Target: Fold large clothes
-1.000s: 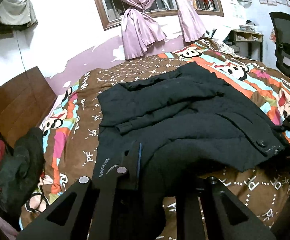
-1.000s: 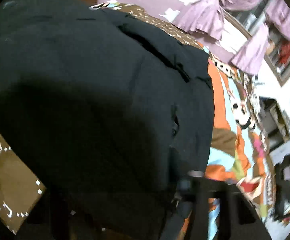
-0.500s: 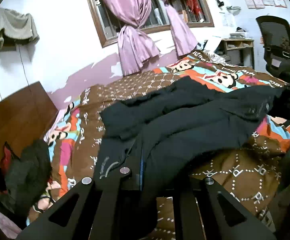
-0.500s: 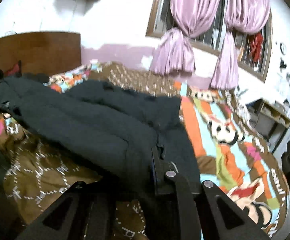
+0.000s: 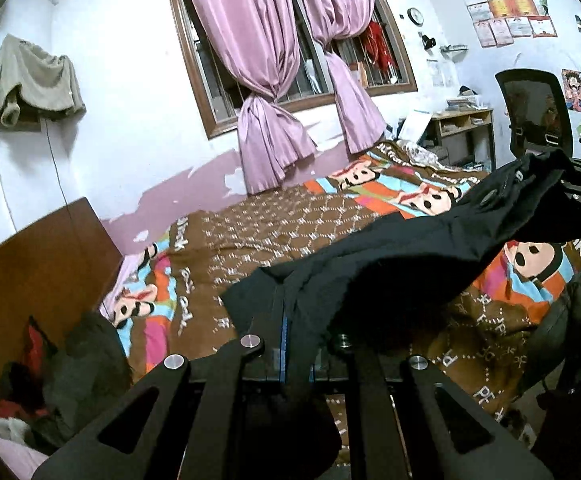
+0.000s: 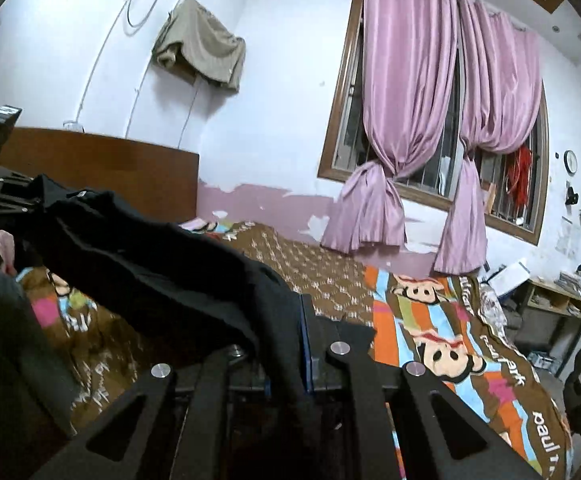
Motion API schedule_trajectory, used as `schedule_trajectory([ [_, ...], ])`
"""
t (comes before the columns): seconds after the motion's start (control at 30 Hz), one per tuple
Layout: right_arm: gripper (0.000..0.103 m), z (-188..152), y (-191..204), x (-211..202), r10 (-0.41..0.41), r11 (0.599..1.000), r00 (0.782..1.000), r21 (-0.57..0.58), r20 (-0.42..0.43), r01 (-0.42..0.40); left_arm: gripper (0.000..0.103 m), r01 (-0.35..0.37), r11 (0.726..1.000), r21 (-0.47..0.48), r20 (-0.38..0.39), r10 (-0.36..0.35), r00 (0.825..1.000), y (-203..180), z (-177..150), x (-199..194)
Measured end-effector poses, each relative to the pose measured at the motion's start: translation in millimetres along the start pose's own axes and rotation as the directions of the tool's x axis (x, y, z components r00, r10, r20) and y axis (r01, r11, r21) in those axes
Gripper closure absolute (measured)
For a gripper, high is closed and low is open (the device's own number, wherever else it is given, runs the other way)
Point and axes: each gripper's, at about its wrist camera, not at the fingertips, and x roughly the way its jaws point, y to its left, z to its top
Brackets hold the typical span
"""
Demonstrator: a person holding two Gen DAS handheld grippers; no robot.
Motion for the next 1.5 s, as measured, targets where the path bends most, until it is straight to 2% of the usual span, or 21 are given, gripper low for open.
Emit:
schedule_trajectory([
  [0.17, 0.093, 11.1, -7.8, 31.6, -0.020, 1.000, 0.999, -0.019, -0.027, 0.019, 0.097, -0.004, 1.000, 0.008, -0.010, 0.004, 1.000, 6.7, 17.4, 31.2],
  [0.37, 0.093, 4.3, -40.3, 97.2, 0.011, 0.995, 0.989, 0.100, -0.146, 0.004, 0.097, 0.018, 1.000, 0.001, -0.055, -0.018, 0.998, 15.2, 26.4, 95.6],
  [0.53, 0.093, -5.5, -65.1, 154.9, 0.034, 0.982, 0.971, 0.190, -0.235, 0.011, 0.097, 0.025, 1.000, -0.005, -0.105, -0.025, 0.994, 22.3, 29.7, 148.0],
  [0.8, 0.093, -10.0, -77.7, 223.9, 0.014, 0.980, 0.966, 0.194, -0.260, 0.038, 0.097, 0.001, 1.000, -0.028, -0.157, -0.005, 0.988, 49.5, 35.9, 221.7],
  [1.0, 0.093, -18.0, -85.5, 282.8, 0.019, 0.980, 0.956, 0.195, -0.294, 0.040, 0.097, -0.011, 0.999, -0.046, -0.208, 0.001, 0.978, 67.1, 27.8, 277.3],
  [1.2, 0.093, -31.3, -92.9, 339.2, 0.014, 0.981, 0.939, 0.186, -0.343, 0.053, 0.096, -0.006, 0.993, -0.116, -0.264, -0.025, 0.964, 87.5, 17.2, 338.2],
  [1.27, 0.093, -40.7, -96.6, 355.5, 0.025, 0.979, 0.932, 0.198, -0.362, 0.050, 0.092, -0.003, 0.989, -0.148, -0.278, -0.039, 0.960, 93.0, 10.8, 354.0],
  [1.37, 0.092, -56.1, -96.8, 372.1, 0.041, 0.975, 0.921, 0.219, -0.386, 0.048, 0.089, -0.025, 0.985, -0.173, -0.297, -0.028, 0.954, 95.1, 2.4, 367.8],
  [1.5, 0.089, -66.3, -95.5, 381.3, 0.053, 0.975, 0.916, 0.220, -0.398, 0.040, 0.086, -0.044, 0.989, -0.143, -0.297, 0.000, 0.955, 92.4, -2.1, 374.1],
])
